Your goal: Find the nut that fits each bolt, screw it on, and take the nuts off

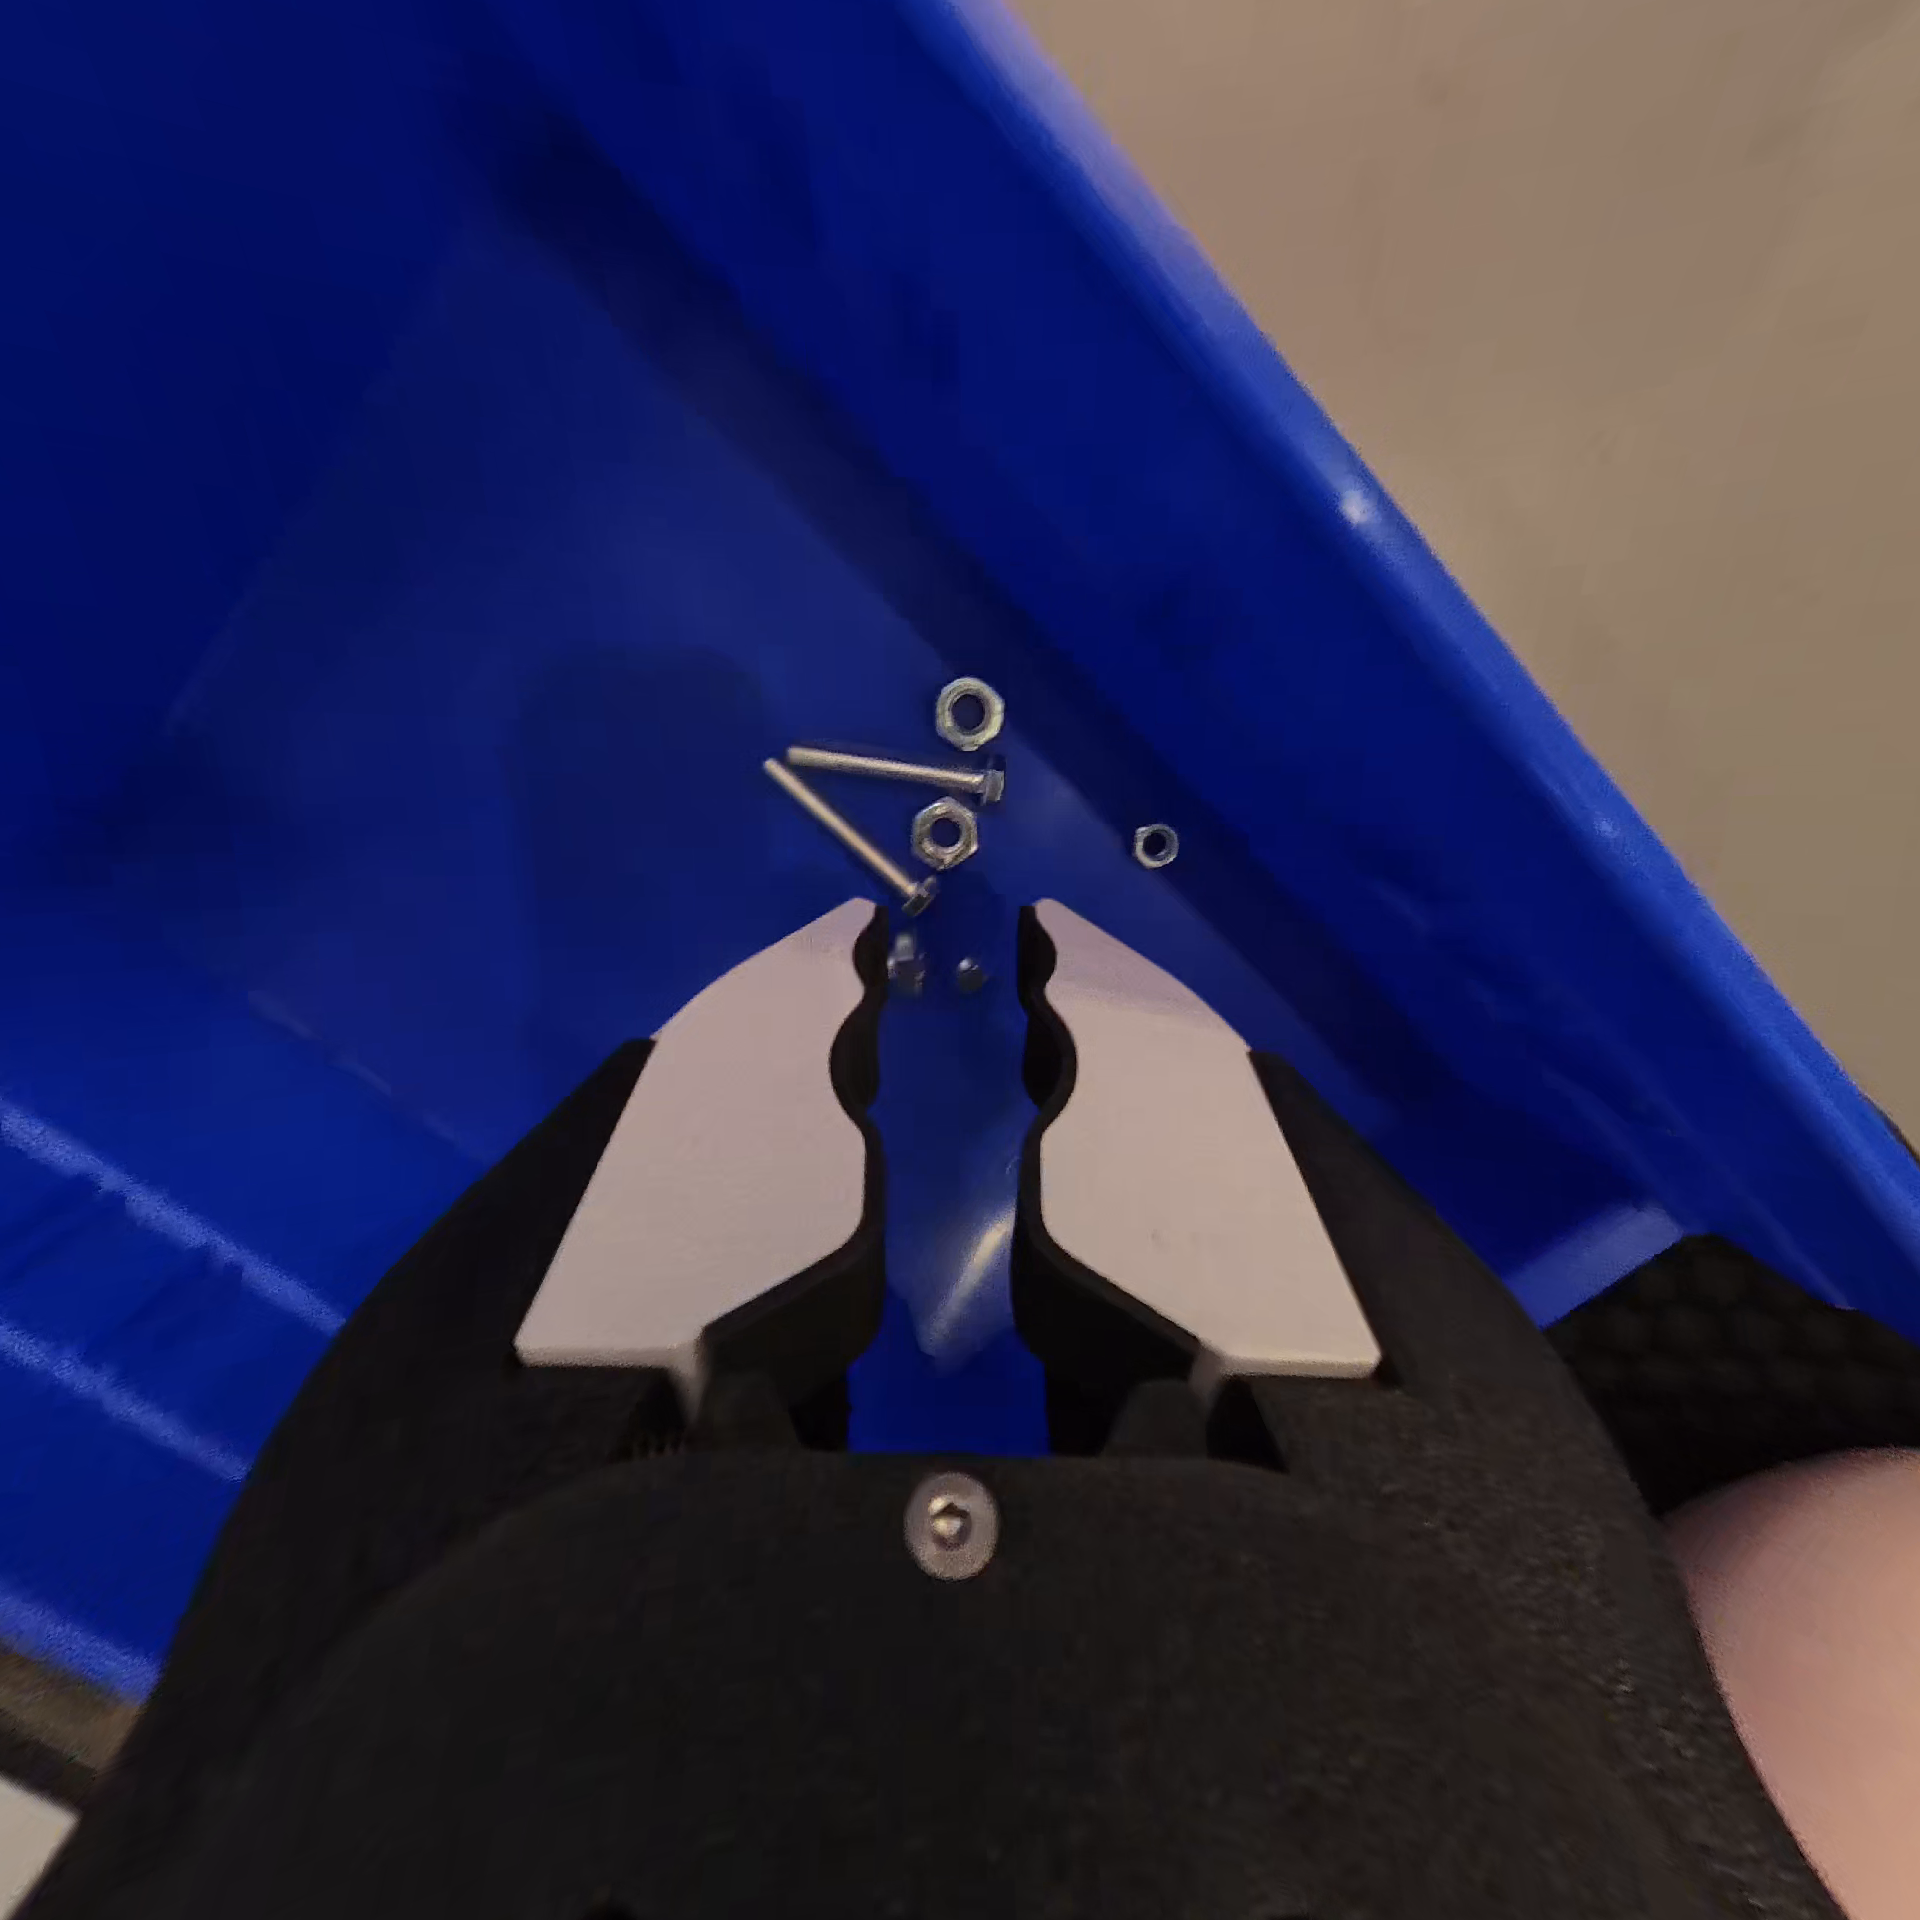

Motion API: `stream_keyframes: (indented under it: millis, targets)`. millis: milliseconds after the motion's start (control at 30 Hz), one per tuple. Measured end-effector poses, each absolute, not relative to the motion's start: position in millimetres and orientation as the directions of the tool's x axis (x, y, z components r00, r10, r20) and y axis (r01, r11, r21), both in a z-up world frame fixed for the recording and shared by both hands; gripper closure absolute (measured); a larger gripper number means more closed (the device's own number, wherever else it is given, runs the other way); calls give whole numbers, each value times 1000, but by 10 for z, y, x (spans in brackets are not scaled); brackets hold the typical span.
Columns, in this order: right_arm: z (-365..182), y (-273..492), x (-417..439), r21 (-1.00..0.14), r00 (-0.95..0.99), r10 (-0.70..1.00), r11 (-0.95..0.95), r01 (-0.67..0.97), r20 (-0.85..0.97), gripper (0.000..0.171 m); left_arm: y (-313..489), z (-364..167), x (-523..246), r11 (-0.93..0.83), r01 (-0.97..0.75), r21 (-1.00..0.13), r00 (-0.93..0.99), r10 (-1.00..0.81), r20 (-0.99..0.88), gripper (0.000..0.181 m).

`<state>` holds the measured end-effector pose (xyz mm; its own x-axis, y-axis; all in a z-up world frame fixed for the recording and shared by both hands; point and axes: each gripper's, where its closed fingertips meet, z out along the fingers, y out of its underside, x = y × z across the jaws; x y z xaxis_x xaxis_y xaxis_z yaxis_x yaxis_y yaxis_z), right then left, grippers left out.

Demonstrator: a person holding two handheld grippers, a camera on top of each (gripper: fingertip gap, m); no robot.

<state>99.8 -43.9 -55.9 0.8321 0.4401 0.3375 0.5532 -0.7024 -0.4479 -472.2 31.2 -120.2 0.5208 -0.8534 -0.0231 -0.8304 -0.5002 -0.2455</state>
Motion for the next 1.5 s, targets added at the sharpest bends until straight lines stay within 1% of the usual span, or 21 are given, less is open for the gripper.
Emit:
stream_keyframes:
  millis: [100, 167, 233, 300, 333, 367, 467, 600, 867, 1067, 1167, 1233, 1367, 1500]
  targets:
    - [-582, -430, 967, -448, 831, 449, -701, 555, 328, 158, 296, -1288, -4644, -461, -856, -232, 475, -880, -4, 155]
    - [-594, -428, 965, -445, 830, 453, -701, 557, 325, 158, 316, -1327, -4604, -425, -873, -239, 442, -897, -19, 155]
    - [-606, -432, 969, -441, 829, 457, -703, 559, 322, 158, 357, -1395, -4636, -411, -885, -219, 431, -901, -49, 150]
    - [-611, -434, 971, -440, 828, 460, -703, 560, 320, 159, 387, -1456, -4705, -426, -885, -191, 444, -894, -65, 148]
    - [-611, -435, 970, -439, 828, 460, -702, 560, 320, 159, 404, -1443, -4689, -429, -879, -210, 450, -891, -62, 152]
    - [-609, -435, 971, -439, 828, 461, -702, 561, 320, 159, 401, -1435, -4678, -434, -873, -221, 455, -889, -50, 150]
    - [-609, -440, 969, -436, 825, 465, -701, 564, 321, 160, 422, -1448, -4719, -440, -872, -215, 462, -885, -61, 152]
    - [-622, -447, 960, -428, 821, 472, -701, 570, 321, 160, 450, -1476, -4761, -442, -878, -185, 463, -882, -87, 149]
    - [-655, -461, 950, -407, 810, 487, -701, 586, 327, 160, 475, -1493, -4714, -412, -887, -208, 437, -895, -90, 148]
    - [-670, -470, 952, -392, 800, 500, -698, 599, 332, 161, 463, -1498, -4731, -415, -876, -247, 440, -896, -55, 149]
    - [-677, -472, 951, -392, 801, 502, -699, 598, 327, 161, 453, -1482, -4698, -400, -852, -338, 428, -904, -7, 150]
    - [-686, -475, 946, -389, 799, 505, -698, 601, 326, 161, 437, -1454, -4718, -398, -835, -379, 426, -905, 12, 150]
    - [-706, -476, 938, -379, 793, 514, -698, 608, 325, 161, 429, -1365, -4707, -350, -823, -447, 396, -918, -11, 152]
    - [-722, -481, 939, -374, 793, 517, -700, 608, 322, 161, 390, -1329, -4648, -314, -833, -456, 361, -933, -16, 154]
